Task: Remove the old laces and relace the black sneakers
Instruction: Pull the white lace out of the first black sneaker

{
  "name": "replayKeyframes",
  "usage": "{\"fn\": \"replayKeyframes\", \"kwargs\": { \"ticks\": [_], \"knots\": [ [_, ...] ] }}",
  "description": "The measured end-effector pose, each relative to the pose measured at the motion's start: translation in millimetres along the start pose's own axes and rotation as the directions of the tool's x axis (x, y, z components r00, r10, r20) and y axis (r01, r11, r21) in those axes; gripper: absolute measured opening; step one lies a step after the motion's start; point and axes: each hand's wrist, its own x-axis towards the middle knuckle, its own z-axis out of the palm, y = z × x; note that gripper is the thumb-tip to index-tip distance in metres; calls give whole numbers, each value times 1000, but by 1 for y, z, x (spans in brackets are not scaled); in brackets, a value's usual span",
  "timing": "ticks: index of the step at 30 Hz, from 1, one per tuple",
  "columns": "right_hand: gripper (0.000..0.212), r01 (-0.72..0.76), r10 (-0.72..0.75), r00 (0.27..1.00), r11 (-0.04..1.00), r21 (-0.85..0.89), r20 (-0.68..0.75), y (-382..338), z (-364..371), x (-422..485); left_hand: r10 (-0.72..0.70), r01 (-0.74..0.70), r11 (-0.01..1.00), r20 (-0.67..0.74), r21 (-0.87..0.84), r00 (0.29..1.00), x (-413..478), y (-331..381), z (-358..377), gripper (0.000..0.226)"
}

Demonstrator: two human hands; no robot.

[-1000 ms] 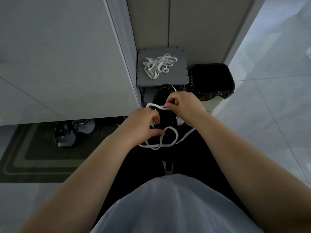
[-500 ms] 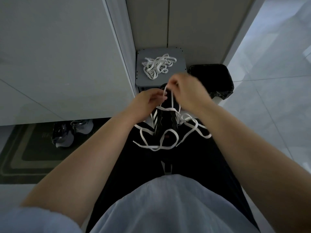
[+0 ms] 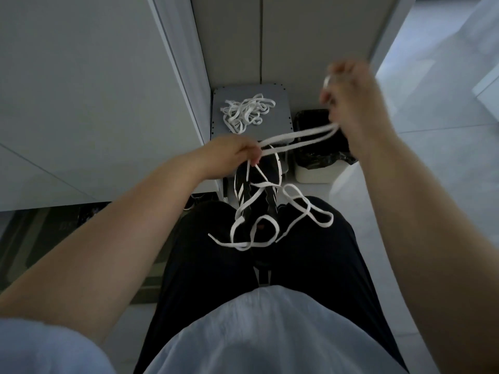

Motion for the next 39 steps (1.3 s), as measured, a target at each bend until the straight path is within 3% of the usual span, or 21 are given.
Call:
{"fn": "replayKeyframes", "kwargs": {
  "ticks": [2,5,7,9,11,13,16,18,21,24,26,28,31,33,35,39],
  "knots": [
    [22,3,58,969,969,-246,241,20,3,-12,58,-54,997,-61,54,996,0,8,-15,28],
    [30,-49,112,807,991,-124,579,31,20,-34,187,-159,974,-181,162,966,2,36,-42,29],
    [45,-50,80,776,997,-65,625,33,33,-39,258,-196,948,-246,250,934,4,57,-59,35],
    [29,-17,60,788,997,-76,612,30,45,-40,315,-225,925,-285,307,906,5,75,-71,38],
    [35,-81,72,815,997,-9,576,26,45,-37,327,-235,926,-319,296,890,7,82,-72,35],
    [40,-225,102,846,958,177,523,23,38,-33,221,-206,975,-358,81,907,7,71,-65,25],
    [30,-300,158,928,852,428,337,6,18,-20,28,-119,956,-322,-266,946,2,36,-35,34],
    [27,-258,132,960,766,588,249,-17,6,-7,-10,-44,951,-171,-305,985,-2,18,-1,36],
    [33,-105,-34,985,664,740,171,-48,-8,5,-23,32,966,38,-255,999,-5,10,43,34],
    [38,-3,-122,987,619,785,101,-61,-19,3,-21,15,982,-31,-188,999,1,10,45,29],
    [38,11,-16,1000,729,684,2,-55,-20,1,-7,-8,992,-118,-126,993,1,14,24,30],
    [38,-6,36,997,920,391,-70,-41,-16,-5,30,-51,993,-194,-104,981,-1,22,-5,29],
    [32,-58,48,993,994,95,108,-10,-1,-25,136,-163,985,-307,-61,942,-4,40,-43,25],
    [16,-101,69,941,992,78,331,4,11,-39,198,-215,976,-304,-24,932,-5,53,-55,25],
    [16,-121,37,869,983,139,493,12,20,-46,242,-252,968,-314,9,918,-4,64,-60,22],
    [19,29,-83,855,993,112,512,5,27,-44,294,-289,954,-395,74,870,0,82,-67,22]
  ]
}}
